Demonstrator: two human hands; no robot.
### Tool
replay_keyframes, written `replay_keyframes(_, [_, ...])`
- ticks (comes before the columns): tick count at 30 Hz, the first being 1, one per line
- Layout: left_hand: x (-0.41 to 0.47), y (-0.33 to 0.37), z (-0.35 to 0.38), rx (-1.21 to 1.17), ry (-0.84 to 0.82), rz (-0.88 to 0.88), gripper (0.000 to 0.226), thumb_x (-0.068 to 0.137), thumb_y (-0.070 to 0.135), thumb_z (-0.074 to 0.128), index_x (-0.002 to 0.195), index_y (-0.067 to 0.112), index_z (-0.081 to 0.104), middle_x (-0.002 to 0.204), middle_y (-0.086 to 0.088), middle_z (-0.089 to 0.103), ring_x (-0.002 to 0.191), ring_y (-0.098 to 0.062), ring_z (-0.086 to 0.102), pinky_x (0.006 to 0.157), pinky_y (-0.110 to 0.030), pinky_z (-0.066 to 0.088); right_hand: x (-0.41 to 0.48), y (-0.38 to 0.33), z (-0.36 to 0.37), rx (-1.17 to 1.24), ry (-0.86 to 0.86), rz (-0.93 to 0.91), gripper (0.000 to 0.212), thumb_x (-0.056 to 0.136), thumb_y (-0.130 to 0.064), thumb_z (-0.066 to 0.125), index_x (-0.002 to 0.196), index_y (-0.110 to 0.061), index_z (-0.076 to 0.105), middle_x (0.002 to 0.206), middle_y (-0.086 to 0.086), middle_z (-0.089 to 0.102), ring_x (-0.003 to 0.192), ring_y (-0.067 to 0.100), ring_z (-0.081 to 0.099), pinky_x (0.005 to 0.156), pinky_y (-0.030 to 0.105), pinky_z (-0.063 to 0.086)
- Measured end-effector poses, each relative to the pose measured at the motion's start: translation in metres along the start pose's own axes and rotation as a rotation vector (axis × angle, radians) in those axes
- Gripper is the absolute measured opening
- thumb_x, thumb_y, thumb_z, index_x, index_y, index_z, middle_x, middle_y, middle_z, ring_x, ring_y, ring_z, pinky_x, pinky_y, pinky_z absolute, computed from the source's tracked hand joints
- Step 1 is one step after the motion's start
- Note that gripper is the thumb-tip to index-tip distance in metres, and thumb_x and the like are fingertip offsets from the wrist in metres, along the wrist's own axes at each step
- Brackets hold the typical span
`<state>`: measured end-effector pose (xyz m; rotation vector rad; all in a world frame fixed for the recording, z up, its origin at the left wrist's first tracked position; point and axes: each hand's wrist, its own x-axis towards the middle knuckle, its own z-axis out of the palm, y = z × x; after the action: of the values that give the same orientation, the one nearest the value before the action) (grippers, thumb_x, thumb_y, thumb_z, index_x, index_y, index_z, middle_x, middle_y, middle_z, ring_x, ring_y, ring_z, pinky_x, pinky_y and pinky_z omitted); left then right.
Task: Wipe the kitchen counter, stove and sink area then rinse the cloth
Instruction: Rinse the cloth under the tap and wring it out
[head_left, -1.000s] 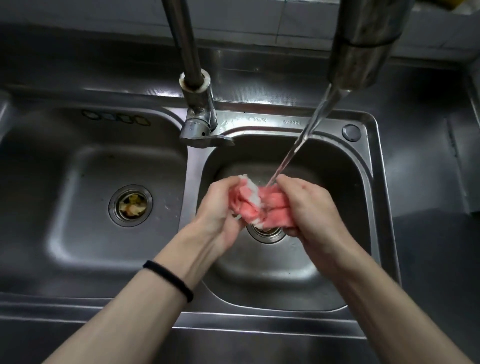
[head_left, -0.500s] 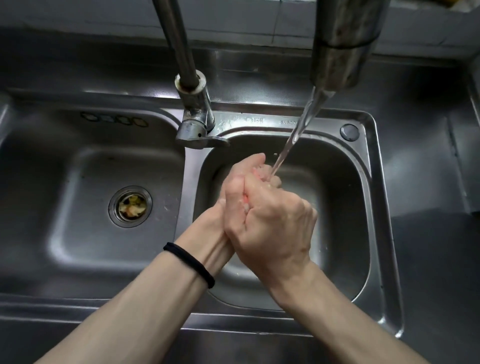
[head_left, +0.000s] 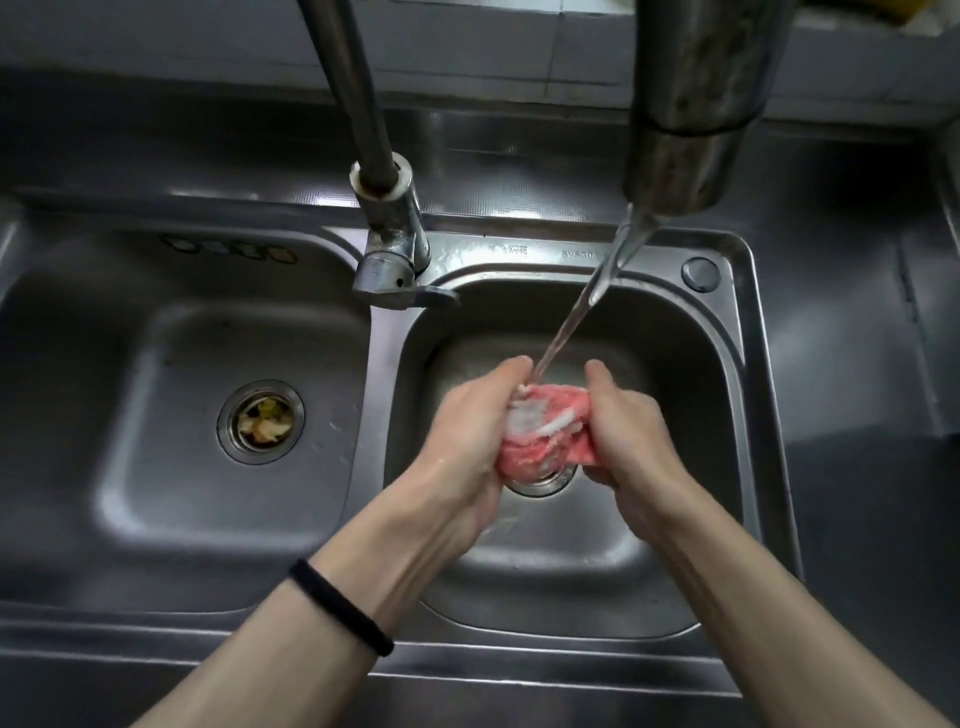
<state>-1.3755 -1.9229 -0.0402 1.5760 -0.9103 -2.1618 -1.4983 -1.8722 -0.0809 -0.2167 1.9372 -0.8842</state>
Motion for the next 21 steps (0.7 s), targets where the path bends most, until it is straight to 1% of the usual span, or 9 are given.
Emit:
replay_keyframes(2, [0.003, 0.0, -0.012, -0.008, 0.065, 0.037, 0.027, 0.105, 0.021, 0.052, 0.085, 0.01, 0.066, 0.079, -0.008, 0.07, 0.071, -0.019, 0.069, 0.073, -0.035, 0.059, -0.005, -0.002, -0.01, 0.222, -0.061, 0.129, 0.053, 0.104, -0.052, 0.054, 0.065, -0.017, 0.063, 0.045, -0.002, 0.056, 0.034, 0.007, 0.049, 0.034, 0.021, 0.033])
replay_keyframes(5, [0.008, 0.002, -0.04, 0.288, 0.231, 0.19, 0.011, 0.094, 0.022, 0.061, 0.093, 0.016, 0.07, 0.097, -0.001, 0.077, 0.087, -0.014, 0.072, 0.081, -0.034, 0.057, -0.015, -0.006, -0.021, 0.423, -0.21, 0.176, 0.043, 0.09, -0.045, 0.072, 0.057, -0.017, 0.072, 0.049, -0.001, 0.057, 0.034, 0.005, 0.049, 0.031, 0.017, 0.032])
replay_keyframes(7, [0.0, 0.009, -0.054, 0.515, 0.292, 0.272, 0.025, 0.083, 0.032, 0.058, 0.103, 0.026, 0.072, 0.106, 0.005, 0.075, 0.102, -0.011, 0.07, 0.097, -0.039, 0.055, -0.024, -0.008, -0.019, 0.496, -0.293, 0.178, 0.028, 0.073, -0.042, 0.079, 0.071, -0.015, 0.079, 0.059, 0.003, 0.063, 0.039, 0.006, 0.053, 0.03, 0.017, 0.033])
replay_keyframes(8, [-0.001, 0.013, -0.06, 0.59, 0.311, 0.311, 0.029, 0.081, 0.036, 0.056, 0.104, 0.029, 0.072, 0.106, 0.008, 0.074, 0.104, -0.01, 0.069, 0.101, -0.041, 0.054, -0.027, -0.008, -0.017, 0.528, -0.295, 0.176, 0.032, 0.068, -0.041, 0.08, 0.083, -0.012, 0.078, 0.068, 0.006, 0.066, 0.042, 0.007, 0.055, 0.031, 0.017, 0.034])
replay_keyframes(10, [-0.005, 0.018, -0.067, 0.632, 0.361, 0.397, 0.024, 0.082, 0.041, 0.056, 0.096, 0.029, 0.07, 0.098, 0.01, 0.073, 0.096, -0.008, 0.068, 0.096, -0.038, 0.054, -0.032, -0.009, -0.012, 0.598, -0.263, 0.197, 0.034, 0.068, -0.036, 0.081, 0.089, -0.011, 0.074, 0.078, 0.008, 0.069, 0.046, 0.009, 0.058, 0.031, 0.017, 0.036])
replay_keyframes(12, [-0.006, 0.021, -0.068, 0.659, 0.479, 0.519, 0.019, 0.087, 0.044, 0.064, 0.089, 0.026, 0.061, 0.09, 0.006, 0.068, 0.084, -0.007, 0.063, 0.083, -0.027, 0.052, -0.036, -0.011, -0.007, 0.664, -0.271, 0.203, 0.022, 0.081, -0.032, 0.077, 0.087, -0.013, 0.071, 0.077, 0.008, 0.068, 0.046, 0.01, 0.057, 0.031, 0.019, 0.037])
replay_keyframes(15, [-0.006, 0.028, -0.066, 0.708, 0.642, 0.814, 0.029, 0.091, 0.04, 0.071, 0.102, 0.02, 0.053, 0.106, 0.001, 0.055, 0.087, -0.015, 0.057, 0.076, -0.023, 0.047, -0.039, -0.017, -0.001, 0.686, -0.274, 0.204, 0.022, 0.093, -0.032, 0.07, 0.093, -0.011, 0.071, 0.076, 0.01, 0.069, 0.05, 0.016, 0.06, 0.038, 0.026, 0.043])
replay_keyframes(18, [-0.002, 0.037, -0.064, 0.849, 0.546, 0.998, 0.033, 0.094, 0.034, 0.069, 0.123, 0.018, 0.063, 0.121, 0.004, 0.057, 0.101, -0.019, 0.054, 0.087, -0.027, 0.046, -0.039, -0.022, 0.002, 0.683, -0.358, 0.167, 0.04, 0.102, -0.033, 0.057, 0.106, 0.003, 0.074, 0.1, 0.023, 0.078, 0.064, 0.019, 0.056, 0.034, 0.018, 0.04])
replay_keyframes(21, [0.006, 0.041, -0.063, 1.024, 0.463, 1.038, 0.02, 0.102, 0.034, 0.061, 0.109, 0.022, 0.076, 0.108, 0.011, 0.07, 0.096, -0.015, 0.05, 0.079, -0.02, 0.042, -0.038, -0.023, 0.008, 0.687, -0.391, 0.149, 0.047, 0.104, -0.034, 0.051, 0.112, 0.004, 0.077, 0.112, 0.023, 0.077, 0.068, 0.017, 0.059, 0.035, 0.015, 0.038])
